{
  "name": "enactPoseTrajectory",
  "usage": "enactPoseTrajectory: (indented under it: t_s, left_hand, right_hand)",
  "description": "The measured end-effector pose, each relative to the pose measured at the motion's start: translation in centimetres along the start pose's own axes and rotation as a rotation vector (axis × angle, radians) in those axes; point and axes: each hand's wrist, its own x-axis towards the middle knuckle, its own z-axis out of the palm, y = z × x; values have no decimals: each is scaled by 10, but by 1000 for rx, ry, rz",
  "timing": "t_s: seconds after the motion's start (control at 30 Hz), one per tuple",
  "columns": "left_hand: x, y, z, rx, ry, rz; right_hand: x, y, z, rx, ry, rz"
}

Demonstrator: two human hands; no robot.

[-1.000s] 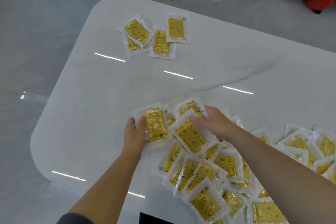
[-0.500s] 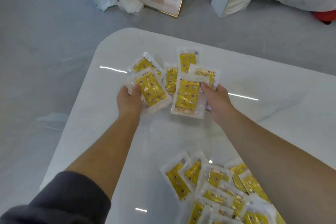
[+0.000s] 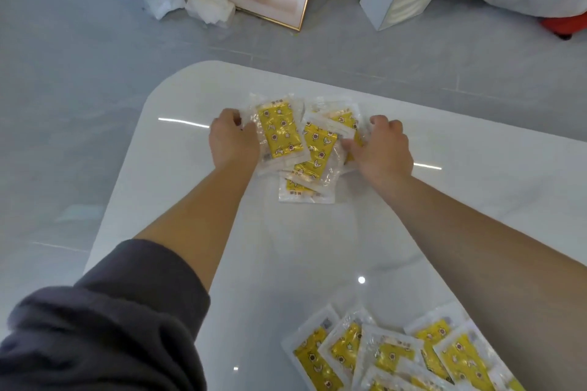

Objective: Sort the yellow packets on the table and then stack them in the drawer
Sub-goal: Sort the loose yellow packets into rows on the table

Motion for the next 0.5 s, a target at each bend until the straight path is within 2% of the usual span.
enactPoseTrajectory:
  t_s: [0.07,0.2,0.37,0.5]
  left_hand:
    - [-18,0,0,-35,-41,73]
    - [-84,-24,-3,24,4,192]
    - [-190,-65,5,149,-186,32]
    - [-257,-91,8,372,-271,-2]
  right_hand:
    - [-9,8,0,-27,-13,-31]
    - [-49,37,-3,52,-41,-48]
    - [-118,102,-7,13,-173,-89]
    - [-161,144,-11,8,-389,-140]
